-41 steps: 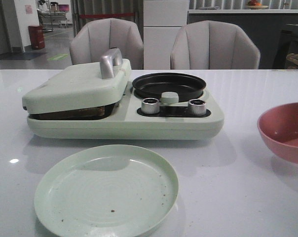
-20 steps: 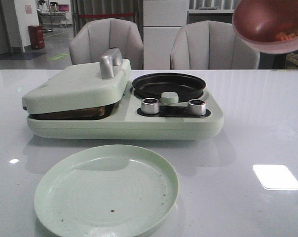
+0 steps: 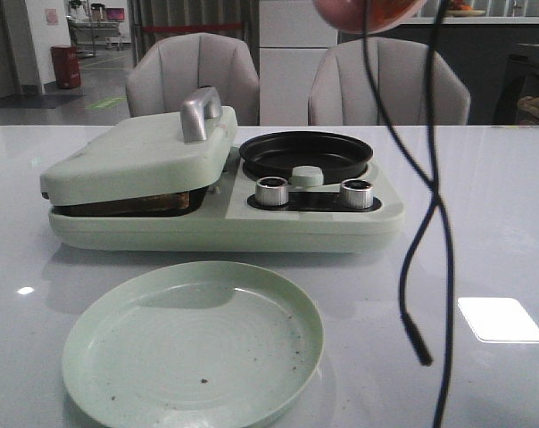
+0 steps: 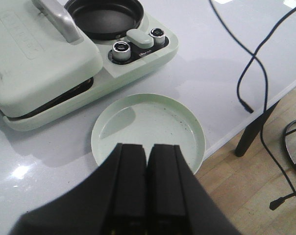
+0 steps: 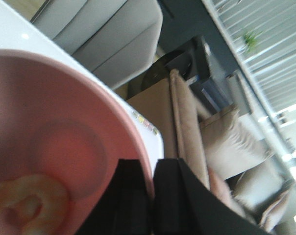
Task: Make breakfast with bread and shrimp
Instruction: 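Tilt the pink bowl over the black pan to pour the shrimp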
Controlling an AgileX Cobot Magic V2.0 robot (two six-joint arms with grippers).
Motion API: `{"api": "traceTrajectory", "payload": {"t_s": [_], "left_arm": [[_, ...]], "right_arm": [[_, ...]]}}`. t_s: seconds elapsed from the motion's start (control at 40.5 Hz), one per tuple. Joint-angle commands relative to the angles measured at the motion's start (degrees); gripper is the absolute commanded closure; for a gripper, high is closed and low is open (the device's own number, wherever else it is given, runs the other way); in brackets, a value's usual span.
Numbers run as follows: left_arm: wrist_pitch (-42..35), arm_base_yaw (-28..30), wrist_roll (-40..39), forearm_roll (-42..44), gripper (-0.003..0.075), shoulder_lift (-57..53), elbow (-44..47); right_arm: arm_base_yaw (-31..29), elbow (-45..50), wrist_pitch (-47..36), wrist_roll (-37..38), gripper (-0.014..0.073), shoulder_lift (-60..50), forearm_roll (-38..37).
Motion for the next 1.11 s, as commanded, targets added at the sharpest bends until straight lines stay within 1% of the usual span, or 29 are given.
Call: {"api": "traceTrajectory", "payload": {"t_s": [0.0, 0.148, 0.247, 0.395, 0.642, 0.913, 1.086], "left_arm": [[-4.02, -0.38, -0.39, -1.10, 0.0619, 0.14, -1.60], [-4.02, -0.38, -0.39, -1.10, 0.0619, 0.14, -1.60], [-4.02, -0.38, -0.39, -1.10, 0.0619, 0.14, -1.60], [-4.02, -0.38, -0.39, -1.10, 0.0619, 0.14, -1.60], [-4.02, -0.38, -0.39, -1.10, 0.0619, 0.14, -1.60], [-4.02, -0.38, -0.39, -1.10, 0.0619, 0.14, -1.60], [-4.02, -0.38, -0.39, -1.10, 0.0619, 0.14, -1.60]], "right_arm": [[0.37, -4.87, 1.01, 0.71, 0.0575, 1.84, -9.41], [0.43, -8.90, 1.38, 0.71, 0.0575, 8.49, -14.21], [0.72, -11.09, 2.49, 0.71, 0.0575, 12.33, -20.23], [1.40, -13.28, 5.76, 1.01, 0.0575, 16.93, -27.20], [1.86, -14.01, 7.58, 0.95, 0.0575, 20.33, -27.20], [3.43, -14.01, 11.61, -5.83, 0.0575, 22.03, -27.20], [3.48, -14.01, 12.38, -5.96, 0.0575, 21.75, -27.20]]}}
